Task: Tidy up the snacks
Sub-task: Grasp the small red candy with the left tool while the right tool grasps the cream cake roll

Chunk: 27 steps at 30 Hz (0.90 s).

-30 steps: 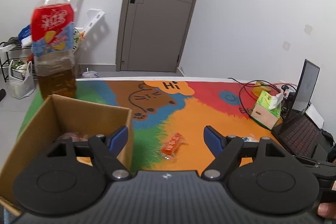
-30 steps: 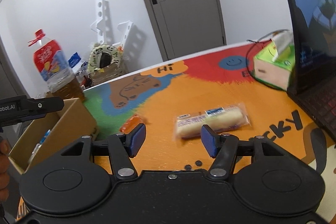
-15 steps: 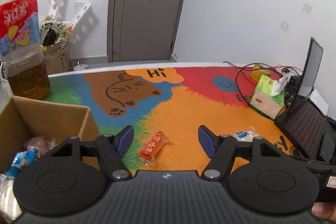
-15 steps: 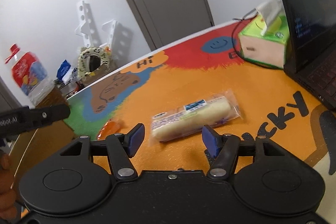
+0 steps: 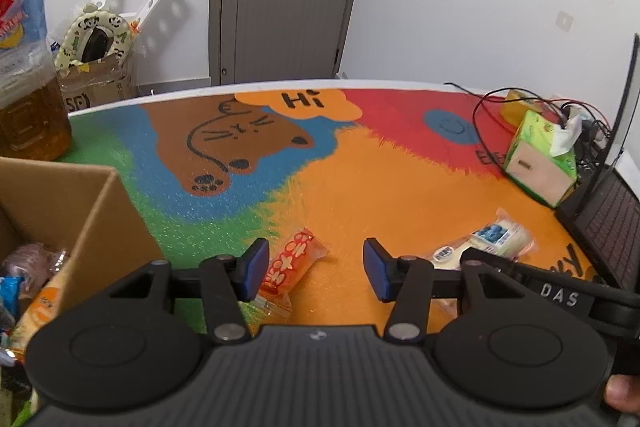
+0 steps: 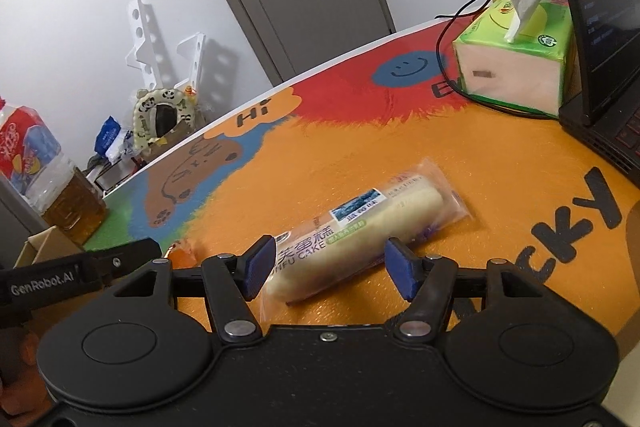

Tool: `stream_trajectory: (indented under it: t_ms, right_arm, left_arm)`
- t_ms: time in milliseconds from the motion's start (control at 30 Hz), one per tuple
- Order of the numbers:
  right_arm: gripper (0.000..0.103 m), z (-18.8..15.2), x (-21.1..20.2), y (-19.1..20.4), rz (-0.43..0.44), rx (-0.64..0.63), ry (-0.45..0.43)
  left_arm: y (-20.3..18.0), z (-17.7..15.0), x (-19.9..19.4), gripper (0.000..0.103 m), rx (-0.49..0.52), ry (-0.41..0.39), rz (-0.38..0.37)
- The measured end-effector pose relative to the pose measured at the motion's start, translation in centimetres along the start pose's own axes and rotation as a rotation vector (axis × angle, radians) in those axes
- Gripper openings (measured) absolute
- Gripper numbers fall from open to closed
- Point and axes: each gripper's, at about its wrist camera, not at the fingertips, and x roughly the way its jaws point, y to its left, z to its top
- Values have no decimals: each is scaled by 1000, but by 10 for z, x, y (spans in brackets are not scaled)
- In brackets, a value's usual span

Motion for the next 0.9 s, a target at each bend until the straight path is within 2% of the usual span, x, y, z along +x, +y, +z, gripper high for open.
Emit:
stream_trajectory:
  t_ms: [167,333,400,533,600,667,700,833,900]
  right_arm:
    - [61,6,9,1,-11,-3,6]
    - [69,9,19,9,-31,-24,8]
    - [74,9,23,14,-36,-33,7]
    - [76,7,31,23,-55,-75,3]
    - [76,5,32,27,-72,-107,3]
    - [68,3,30,29,-95,-130,2]
    - [61,2,29,29,-105,-141,2]
    - [42,-3,19,25,-93,-159,8]
    - [35,-8,11,22,-77,-167,7]
  left_arm:
    - [2,-2,19,46,-8,34,12]
    - [7,-3,27,43,-9,41,34]
    - [9,-4,33,39,-18,56,35]
    - [13,-8,35,32,-15,58,48]
    - [14,-8,34,23,-17,58,52]
    - [15,-8,33,20,-22,59,50]
    - [15,-9,33,20,-24,59,47]
    - [13,-15,27,19,-25,58,36]
    - [12,-18,24,18,-33,62,24]
